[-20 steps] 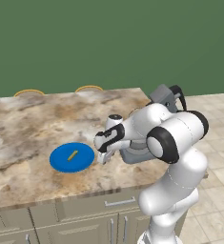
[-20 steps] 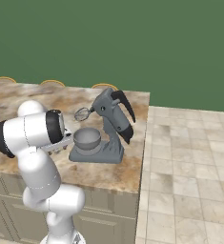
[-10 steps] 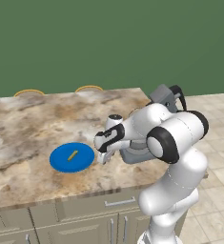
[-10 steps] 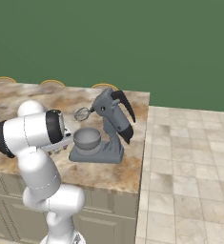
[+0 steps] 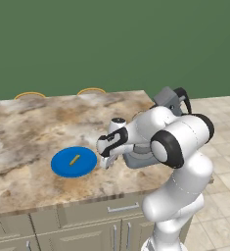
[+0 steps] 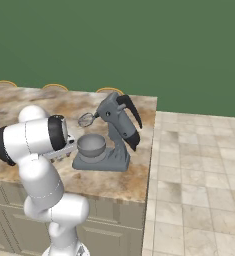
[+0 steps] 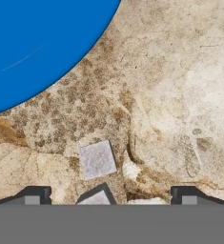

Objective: Add butter and sugar cubes to the stand mixer bowl and then turn on the stand mixer to begin making frosting.

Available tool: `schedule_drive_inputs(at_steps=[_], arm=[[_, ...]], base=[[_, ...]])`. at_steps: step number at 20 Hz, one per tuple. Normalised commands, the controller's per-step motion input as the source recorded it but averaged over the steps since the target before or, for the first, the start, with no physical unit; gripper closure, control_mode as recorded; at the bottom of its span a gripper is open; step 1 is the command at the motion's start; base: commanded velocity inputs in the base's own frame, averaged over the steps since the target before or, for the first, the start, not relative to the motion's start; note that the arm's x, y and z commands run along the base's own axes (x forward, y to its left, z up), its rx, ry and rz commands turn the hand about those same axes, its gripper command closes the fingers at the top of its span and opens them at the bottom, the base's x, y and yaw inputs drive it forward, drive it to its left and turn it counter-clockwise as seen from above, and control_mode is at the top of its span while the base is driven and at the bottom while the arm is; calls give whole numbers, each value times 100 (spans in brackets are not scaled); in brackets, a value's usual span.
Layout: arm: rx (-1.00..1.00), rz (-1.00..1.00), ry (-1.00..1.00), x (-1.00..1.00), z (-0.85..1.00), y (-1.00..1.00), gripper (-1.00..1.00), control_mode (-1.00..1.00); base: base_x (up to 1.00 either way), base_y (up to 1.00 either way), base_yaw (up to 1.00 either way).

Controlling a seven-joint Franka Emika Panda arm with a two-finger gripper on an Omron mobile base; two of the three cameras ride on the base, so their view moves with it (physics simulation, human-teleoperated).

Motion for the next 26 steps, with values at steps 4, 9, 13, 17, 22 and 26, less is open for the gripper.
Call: schedule_drive_inputs(at_steps=[4,9,13,17,22,26], arm=[[0,0,0,0,0,0,100,-100],[0,0,0,0,0,0,100,-100],[0,0,0,0,0,0,100,-100],[0,0,0,0,0,0,100,-100],[0,0,0,0,0,2,100,-100],[0,0,0,0,0,0,100,-100]], base=[[0,0,0],[0,0,0],[0,0,0],[0,0,0],[0,0,0],[0,0,0]])
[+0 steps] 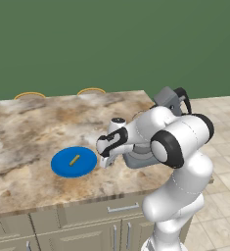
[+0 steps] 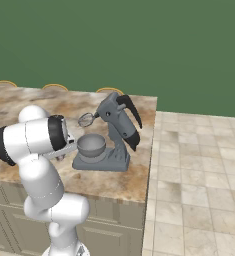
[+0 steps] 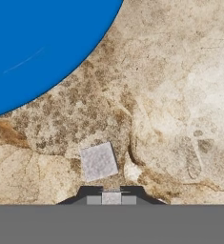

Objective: Add butter and sugar cubes to the stand mixer bowl and then turn on the stand mixer to begin making frosting.

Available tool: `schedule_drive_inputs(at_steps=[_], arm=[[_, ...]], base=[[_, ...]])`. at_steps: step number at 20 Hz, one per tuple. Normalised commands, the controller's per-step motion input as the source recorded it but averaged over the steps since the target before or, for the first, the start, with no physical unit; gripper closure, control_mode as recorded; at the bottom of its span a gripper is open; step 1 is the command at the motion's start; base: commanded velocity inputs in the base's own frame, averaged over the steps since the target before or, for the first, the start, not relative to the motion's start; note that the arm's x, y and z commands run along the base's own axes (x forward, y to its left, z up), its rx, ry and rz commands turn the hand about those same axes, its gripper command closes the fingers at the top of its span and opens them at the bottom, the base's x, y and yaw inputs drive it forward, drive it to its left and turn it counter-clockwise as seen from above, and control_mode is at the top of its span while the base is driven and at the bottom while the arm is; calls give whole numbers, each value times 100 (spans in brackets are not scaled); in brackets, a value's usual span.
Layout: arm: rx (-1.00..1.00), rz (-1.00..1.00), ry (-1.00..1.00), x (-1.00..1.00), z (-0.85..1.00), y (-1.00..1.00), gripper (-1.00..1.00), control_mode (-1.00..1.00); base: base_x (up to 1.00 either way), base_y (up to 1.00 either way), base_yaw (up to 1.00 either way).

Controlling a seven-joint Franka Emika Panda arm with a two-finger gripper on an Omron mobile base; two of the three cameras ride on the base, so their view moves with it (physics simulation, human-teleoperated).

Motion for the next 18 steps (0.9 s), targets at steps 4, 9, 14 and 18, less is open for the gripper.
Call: schedule_drive_inputs(at_steps=[4,9,14,18], arm=[[0,0,0,0,11,0,100,-100],[0,0,0,0,36,0,100,-100],[0,0,0,1,40,0,100,-100],[0,0,0,6,36,0,100,-100]], base=[[0,0,0],[0,0,0],[0,0,0],[0,0,0]])
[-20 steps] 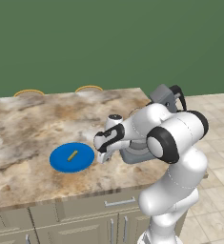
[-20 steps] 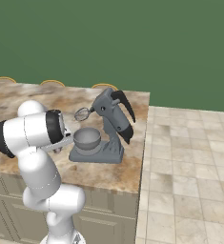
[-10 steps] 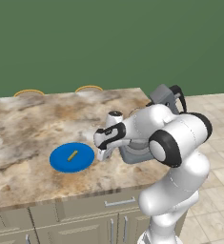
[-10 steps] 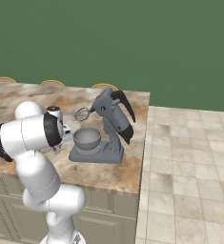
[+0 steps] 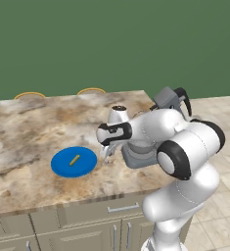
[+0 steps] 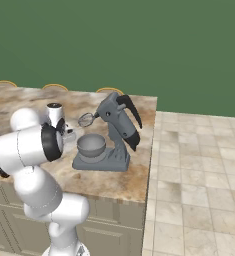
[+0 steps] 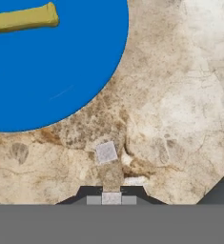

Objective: Add butter and sugar cubes to the stand mixer bowl and then turn on the stand mixer to begin making frosting.

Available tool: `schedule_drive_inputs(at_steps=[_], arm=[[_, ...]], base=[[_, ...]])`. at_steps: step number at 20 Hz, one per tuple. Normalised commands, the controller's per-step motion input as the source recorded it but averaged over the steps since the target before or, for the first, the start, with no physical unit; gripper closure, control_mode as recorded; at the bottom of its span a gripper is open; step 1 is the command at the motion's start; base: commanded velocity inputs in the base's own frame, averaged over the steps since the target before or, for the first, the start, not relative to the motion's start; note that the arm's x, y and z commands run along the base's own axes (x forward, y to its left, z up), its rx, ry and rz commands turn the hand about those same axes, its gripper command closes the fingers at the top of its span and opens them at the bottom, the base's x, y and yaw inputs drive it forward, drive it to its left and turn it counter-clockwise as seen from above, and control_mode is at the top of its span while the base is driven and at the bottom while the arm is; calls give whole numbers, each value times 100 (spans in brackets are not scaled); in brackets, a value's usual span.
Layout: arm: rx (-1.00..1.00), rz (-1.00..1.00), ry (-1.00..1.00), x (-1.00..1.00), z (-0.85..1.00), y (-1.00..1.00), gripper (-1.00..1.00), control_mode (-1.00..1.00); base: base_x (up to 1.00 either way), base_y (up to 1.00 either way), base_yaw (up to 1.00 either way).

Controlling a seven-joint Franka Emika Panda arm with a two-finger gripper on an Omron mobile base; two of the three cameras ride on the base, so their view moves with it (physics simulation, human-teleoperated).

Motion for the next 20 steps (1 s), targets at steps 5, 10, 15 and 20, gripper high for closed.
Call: schedule_drive_inputs(at_steps=[5,10,15,20], arm=[[0,0,0,1,35,0,100,-100],[0,0,0,0,30,-4,100,-100],[-3,0,0,0,18,-9,100,-100],[-5,0,0,0,29,-1,100,-100]], base=[[0,0,0],[0,0,0],[0,0,0],[0,0,0]])
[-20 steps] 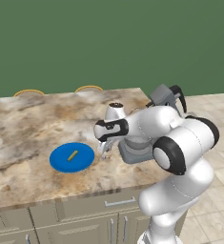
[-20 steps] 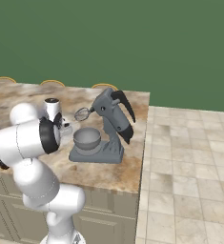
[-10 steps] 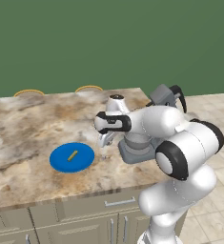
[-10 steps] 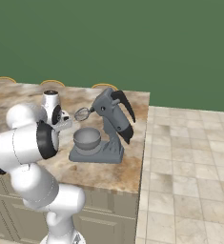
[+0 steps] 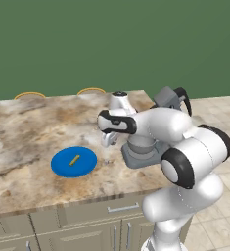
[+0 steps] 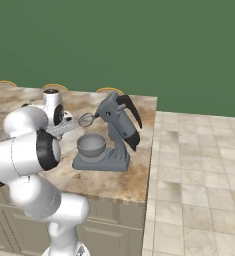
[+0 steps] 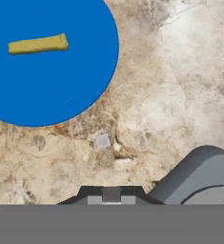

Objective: Add butter and sugar cubes to the stand mixer bowl and then turn on the stand mixer to begin making frosting.

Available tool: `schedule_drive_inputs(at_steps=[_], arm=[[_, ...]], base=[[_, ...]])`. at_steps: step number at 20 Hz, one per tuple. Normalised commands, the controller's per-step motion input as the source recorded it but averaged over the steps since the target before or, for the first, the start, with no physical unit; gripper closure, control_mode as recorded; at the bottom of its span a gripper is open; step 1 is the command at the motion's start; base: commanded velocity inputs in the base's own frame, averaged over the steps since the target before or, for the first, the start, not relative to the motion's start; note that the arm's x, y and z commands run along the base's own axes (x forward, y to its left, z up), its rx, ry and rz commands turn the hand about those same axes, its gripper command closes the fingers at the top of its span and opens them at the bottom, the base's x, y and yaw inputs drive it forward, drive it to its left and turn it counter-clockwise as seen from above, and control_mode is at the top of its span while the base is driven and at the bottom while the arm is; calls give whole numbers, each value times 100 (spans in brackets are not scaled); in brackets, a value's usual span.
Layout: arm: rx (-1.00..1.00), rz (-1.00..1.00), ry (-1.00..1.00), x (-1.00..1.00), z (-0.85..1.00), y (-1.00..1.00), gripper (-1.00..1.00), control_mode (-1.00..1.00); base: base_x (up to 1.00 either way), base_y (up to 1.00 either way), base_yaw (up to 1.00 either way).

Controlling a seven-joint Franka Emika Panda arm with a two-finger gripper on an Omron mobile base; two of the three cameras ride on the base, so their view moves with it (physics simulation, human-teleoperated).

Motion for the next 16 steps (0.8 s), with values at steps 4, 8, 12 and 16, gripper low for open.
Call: schedule_drive_inputs(at_steps=[4,8,12,16], arm=[[0,-1,2,-2,56,0,100,-100],[0,-10,2,-20,43,-6,100,-100],[0,-21,0,-32,15,-18,100,-100],[0,-26,0,-31,0,-27,100,-100]], base=[[0,0,0],[0,0,0],[0,0,0],[0,0,0]])
